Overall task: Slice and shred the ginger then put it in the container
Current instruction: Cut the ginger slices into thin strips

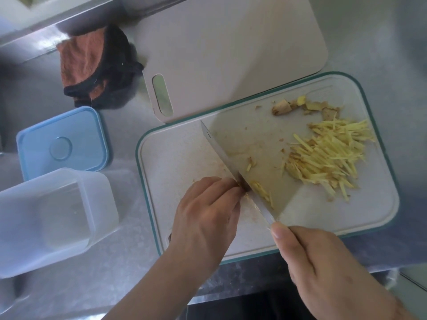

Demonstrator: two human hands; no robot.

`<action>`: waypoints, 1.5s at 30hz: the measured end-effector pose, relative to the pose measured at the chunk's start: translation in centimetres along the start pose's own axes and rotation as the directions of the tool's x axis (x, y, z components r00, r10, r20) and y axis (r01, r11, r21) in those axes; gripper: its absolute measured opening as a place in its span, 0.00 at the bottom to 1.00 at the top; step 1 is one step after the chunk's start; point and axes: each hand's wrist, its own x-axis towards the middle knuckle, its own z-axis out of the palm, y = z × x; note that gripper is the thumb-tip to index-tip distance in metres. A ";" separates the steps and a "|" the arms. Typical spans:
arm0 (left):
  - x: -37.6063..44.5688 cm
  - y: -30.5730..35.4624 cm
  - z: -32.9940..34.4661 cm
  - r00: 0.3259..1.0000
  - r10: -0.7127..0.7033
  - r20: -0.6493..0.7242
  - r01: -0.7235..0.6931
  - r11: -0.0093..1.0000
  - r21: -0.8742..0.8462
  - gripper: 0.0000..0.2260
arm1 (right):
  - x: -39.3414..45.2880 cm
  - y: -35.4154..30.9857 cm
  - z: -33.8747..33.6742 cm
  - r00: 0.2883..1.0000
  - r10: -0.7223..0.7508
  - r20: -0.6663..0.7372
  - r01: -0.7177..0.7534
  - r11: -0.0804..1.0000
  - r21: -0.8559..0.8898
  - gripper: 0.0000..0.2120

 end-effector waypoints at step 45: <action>-0.3 -0.6 0.3 0.999 0.045 -0.025 -0.045 0.999 -0.014 0.03 | -0.8 -0.3 -1.0 0.994 0.105 0.040 -0.109 0.986 0.124 0.32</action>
